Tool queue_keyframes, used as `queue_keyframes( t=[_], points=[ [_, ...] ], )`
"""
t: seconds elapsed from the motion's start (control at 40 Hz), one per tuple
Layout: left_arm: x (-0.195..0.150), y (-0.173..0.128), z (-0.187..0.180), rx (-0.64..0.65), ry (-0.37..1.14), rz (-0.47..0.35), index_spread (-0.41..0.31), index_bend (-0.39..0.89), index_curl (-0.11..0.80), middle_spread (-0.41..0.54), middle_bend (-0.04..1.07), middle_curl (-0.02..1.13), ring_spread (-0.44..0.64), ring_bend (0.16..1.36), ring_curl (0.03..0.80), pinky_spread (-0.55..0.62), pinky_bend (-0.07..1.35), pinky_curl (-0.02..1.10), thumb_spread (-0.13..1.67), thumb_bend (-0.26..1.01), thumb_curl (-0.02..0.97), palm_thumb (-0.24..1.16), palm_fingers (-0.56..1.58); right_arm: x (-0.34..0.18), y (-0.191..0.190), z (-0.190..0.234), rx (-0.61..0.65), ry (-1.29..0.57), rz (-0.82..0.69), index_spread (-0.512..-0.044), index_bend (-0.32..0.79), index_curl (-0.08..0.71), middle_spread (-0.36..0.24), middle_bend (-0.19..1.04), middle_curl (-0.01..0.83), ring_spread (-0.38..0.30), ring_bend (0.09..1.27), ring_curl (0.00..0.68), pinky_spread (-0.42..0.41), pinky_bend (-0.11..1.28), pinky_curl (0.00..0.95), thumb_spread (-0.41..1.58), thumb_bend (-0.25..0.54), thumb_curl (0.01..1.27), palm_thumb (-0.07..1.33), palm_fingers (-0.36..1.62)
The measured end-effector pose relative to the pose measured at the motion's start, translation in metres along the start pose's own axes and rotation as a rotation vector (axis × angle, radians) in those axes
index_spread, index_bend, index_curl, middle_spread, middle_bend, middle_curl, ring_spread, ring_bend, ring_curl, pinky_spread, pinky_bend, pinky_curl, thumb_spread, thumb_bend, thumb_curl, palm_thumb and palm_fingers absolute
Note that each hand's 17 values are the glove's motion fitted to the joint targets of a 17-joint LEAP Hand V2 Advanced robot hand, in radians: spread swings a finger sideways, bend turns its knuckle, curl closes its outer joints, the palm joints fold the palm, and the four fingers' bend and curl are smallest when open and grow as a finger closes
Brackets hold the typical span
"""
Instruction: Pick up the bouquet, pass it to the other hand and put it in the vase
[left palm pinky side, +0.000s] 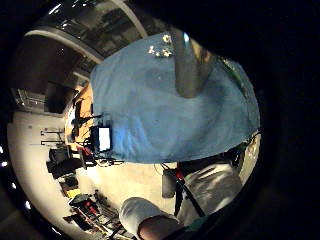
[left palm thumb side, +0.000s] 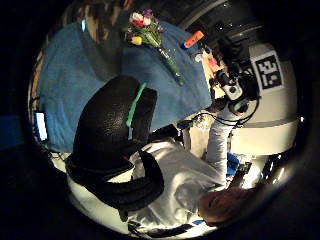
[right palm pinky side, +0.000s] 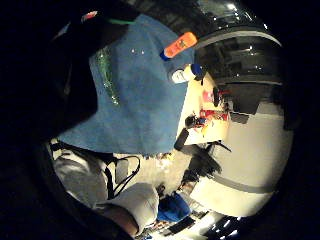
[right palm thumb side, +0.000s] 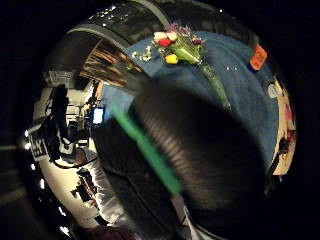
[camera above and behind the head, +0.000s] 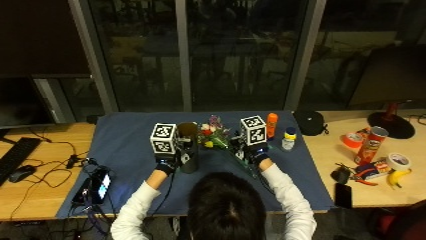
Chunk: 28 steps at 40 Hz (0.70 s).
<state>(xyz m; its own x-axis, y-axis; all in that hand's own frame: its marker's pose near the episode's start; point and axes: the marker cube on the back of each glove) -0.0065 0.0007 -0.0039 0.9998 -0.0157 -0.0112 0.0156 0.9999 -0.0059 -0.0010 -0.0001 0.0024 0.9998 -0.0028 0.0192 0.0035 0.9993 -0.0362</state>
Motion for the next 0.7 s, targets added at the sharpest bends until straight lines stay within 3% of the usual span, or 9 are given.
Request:
queue_keyframes(
  t=[0.125,0.25,0.45,0.699],
  points=[
    [-0.012,0.008,-0.018,0.014,0.018,-0.032,0.069,0.05,0.005,0.241,0.19,0.07,0.27,0.52,0.135,0.29,0.48,0.15,0.70,0.12,0.075,0.22,0.18,0.002,-0.003,0.003,-0.008,-0.043,-0.020,-0.291,0.01,-0.002,0.012,0.18,0.061,0.105,0.46,0.132,0.183,0.67,0.214,0.68,0.076,0.05,0.15,0.16],
    [-0.021,0.021,-0.034,0.028,-0.031,-0.066,0.083,0.09,0.027,0.283,0.20,0.12,0.32,0.60,0.178,0.34,0.52,0.20,0.90,0.12,0.109,0.24,0.17,0.006,0.004,-0.001,0.022,-0.075,-0.017,-0.348,0.04,0.001,0.019,0.20,0.104,0.136,0.52,0.174,0.221,0.75,0.268,0.88,0.053,0.07,0.14,0.10],
    [-0.022,0.030,-0.026,0.068,-0.068,-0.064,0.101,0.09,0.060,0.309,0.21,0.17,0.34,0.66,0.214,0.37,0.56,0.24,1.07,0.08,0.152,0.25,0.16,0.010,0.010,-0.002,0.002,-0.067,0.027,-0.388,0.06,0.009,0.023,0.21,0.161,0.158,0.58,0.211,0.248,0.81,0.308,1.04,0.010,0.10,0.13,0.06],
    [-0.001,0.029,-0.007,0.024,-0.135,-0.026,0.113,0.11,0.094,0.296,0.23,0.23,0.33,0.68,0.239,0.36,0.59,0.28,1.14,0.04,0.194,0.26,0.16,0.014,0.026,-0.016,-0.032,-0.049,0.029,-0.398,0.05,0.016,0.036,0.22,0.210,0.164,0.66,0.249,0.258,0.88,0.337,1.10,-0.020,0.13,0.10,0.06]
  ],
)
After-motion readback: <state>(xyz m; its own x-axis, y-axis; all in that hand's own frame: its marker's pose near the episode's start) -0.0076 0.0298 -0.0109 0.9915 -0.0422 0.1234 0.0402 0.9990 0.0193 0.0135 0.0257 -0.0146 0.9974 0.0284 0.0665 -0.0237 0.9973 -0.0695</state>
